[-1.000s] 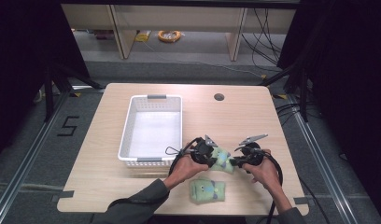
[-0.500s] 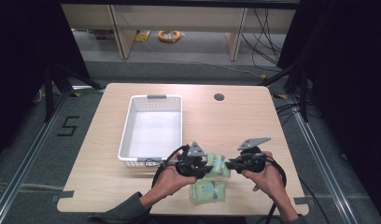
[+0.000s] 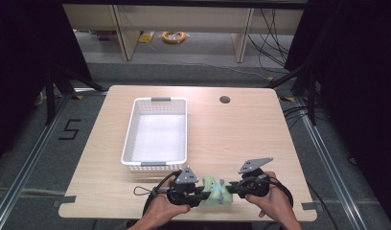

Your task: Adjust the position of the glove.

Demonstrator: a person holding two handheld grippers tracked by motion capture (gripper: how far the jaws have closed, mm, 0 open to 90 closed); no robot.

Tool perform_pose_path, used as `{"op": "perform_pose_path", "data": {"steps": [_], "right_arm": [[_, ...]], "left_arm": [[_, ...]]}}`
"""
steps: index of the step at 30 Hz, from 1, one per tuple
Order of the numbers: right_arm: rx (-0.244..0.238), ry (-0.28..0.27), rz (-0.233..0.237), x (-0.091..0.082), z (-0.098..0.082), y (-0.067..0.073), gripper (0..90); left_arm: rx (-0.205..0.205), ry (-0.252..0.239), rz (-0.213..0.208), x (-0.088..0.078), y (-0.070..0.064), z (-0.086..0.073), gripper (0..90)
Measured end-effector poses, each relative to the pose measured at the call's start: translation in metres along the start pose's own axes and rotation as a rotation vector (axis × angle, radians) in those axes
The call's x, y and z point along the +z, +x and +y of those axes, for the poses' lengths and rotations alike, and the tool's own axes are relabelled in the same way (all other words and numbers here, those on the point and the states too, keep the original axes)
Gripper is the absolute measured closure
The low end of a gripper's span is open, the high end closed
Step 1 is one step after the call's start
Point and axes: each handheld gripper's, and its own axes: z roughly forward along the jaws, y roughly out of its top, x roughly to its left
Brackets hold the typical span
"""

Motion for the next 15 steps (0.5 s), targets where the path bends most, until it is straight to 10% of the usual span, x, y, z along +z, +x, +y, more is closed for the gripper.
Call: {"op": "perform_pose_path", "data": {"steps": [15], "right_arm": [[0.048, 0.057, 0.015, 0.023, -0.007, -0.002, 80.4]], "left_arm": [[-0.040, 0.044, 0.012, 0.008, 0.013, -0.015, 72.6]]}}
